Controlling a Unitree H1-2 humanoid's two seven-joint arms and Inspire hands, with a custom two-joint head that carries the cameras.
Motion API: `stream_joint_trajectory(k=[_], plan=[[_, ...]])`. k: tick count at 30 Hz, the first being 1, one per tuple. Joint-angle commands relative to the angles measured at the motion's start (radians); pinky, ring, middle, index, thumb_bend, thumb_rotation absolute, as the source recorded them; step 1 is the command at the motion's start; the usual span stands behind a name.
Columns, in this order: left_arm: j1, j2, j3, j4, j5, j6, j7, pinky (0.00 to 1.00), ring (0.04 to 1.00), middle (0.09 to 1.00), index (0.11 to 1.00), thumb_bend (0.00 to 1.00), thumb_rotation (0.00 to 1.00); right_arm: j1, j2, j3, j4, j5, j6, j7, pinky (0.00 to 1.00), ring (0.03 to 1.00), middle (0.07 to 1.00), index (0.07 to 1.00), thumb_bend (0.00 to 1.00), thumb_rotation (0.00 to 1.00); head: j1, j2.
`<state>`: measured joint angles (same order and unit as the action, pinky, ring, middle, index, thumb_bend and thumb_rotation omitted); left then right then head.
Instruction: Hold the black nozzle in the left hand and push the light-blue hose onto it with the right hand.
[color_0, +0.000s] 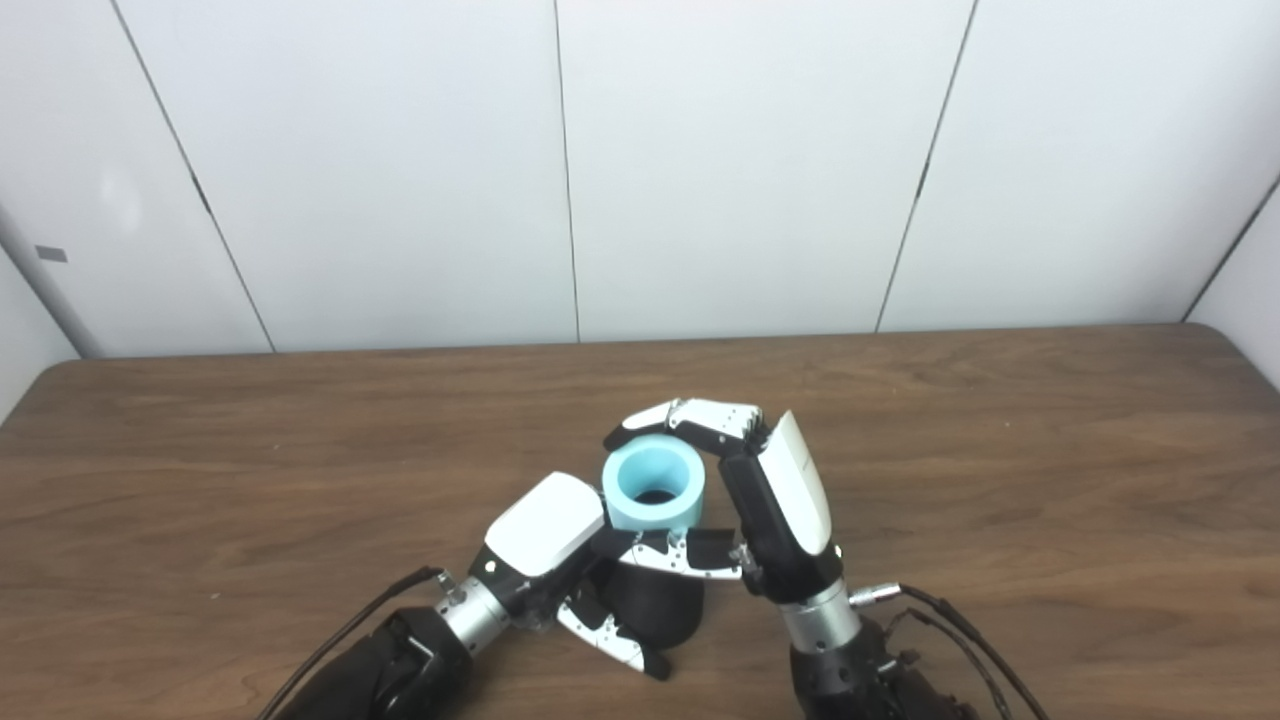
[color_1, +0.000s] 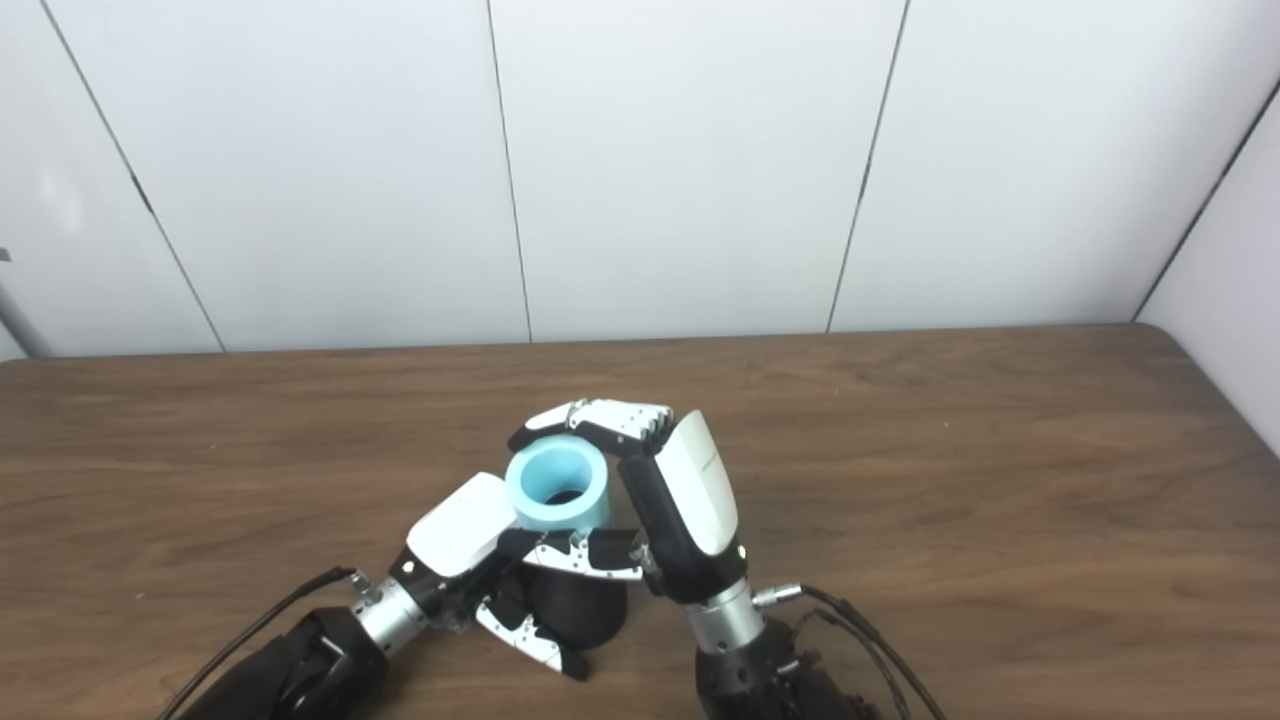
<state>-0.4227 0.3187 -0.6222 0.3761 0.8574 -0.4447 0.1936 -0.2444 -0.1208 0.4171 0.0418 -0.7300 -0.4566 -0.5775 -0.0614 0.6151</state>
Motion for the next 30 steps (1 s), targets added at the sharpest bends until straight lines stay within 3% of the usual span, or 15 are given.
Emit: stream_joint_trajectory(k=[1,7,9,10,12,16,17,18,21,30], plan=[[0.149,-0.023,-0.084,0.114,0.027,-0.007,-0.062,0.11,0.150,0.229,0.484,0.52,0.04,-0.036,-0.016,0.002,0.008,-0.022,-0.013,-0.021,0.23,0.432,0.461,0.528,0.51,0.00,0.000,0.000],[0.148,-0.020,-0.089,0.109,0.041,0.000,-0.064,0.11,0.156,0.236,0.484,0.52,0.04,-0.037,-0.007,-0.007,0.005,0.008,-0.013,-0.006,0.22,0.444,0.447,0.526,0.52,0.00,-0.002,0.001],[0.147,-0.020,-0.090,0.111,0.041,-0.005,-0.059,0.12,0.159,0.240,0.484,0.52,0.04,-0.032,-0.001,-0.017,-0.003,0.046,-0.011,0.029,0.23,0.445,0.449,0.525,0.52,0.00,-0.003,0.002],[0.147,-0.019,-0.090,0.112,0.041,-0.007,-0.057,0.12,0.161,0.242,0.484,0.52,0.04,-0.027,0.003,-0.024,-0.010,0.066,-0.007,0.052,0.24,0.398,0.481,0.540,0.51,0.00,-0.003,0.003],[0.147,-0.018,-0.090,0.112,0.043,-0.006,-0.057,0.12,0.160,0.241,0.483,0.52,0.04,-0.014,0.012,-0.038,-0.029,0.116,0.010,0.103,0.25,0.436,0.466,0.522,0.52,0.00,-0.004,0.004],[0.149,-0.018,-0.088,0.109,0.036,-0.005,-0.064,0.12,0.161,0.242,0.484,0.52,0.04,0.011,0.029,-0.066,-0.059,0.187,0.046,0.186,0.18,0.443,0.464,0.519,0.52,0.00,-0.005,0.005],[0.149,-0.018,-0.087,0.110,0.034,-0.008,-0.061,0.12,0.155,0.235,0.484,0.52,0.04,0.017,0.034,-0.074,-0.066,0.199,0.054,0.203,0.14,0.271,0.452,0.529,0.52,0.00,-0.005,0.005],[0.149,-0.018,-0.087,0.111,0.034,-0.010,-0.058,0.11,0.154,0.232,0.484,0.52,0.04,0.021,0.039,-0.080,-0.071,0.210,0.059,0.218,0.12,0.210,0.448,0.532,0.52,0.00,-0.005,0.005],[0.149,-0.018,-0.088,0.114,0.039,-0.010,-0.051,0.11,0.154,0.233,0.483,0.52,0.04,0.029,0.050,-0.099,-0.077,0.233,0.060,0.251,0.11,0.171,0.443,0.535,0.52,0.00,-0.005,0.005],[0.150,-0.017,-0.088,0.108,0.036,-0.008,-0.058,0.12,0.156,0.234,0.483,0.52,0.04,0.042,0.074,-0.141,-0.089,0.248,0.060,0.313,0.18,0.245,0.459,0.518,0.52,0.00,-0.004,0.007]])
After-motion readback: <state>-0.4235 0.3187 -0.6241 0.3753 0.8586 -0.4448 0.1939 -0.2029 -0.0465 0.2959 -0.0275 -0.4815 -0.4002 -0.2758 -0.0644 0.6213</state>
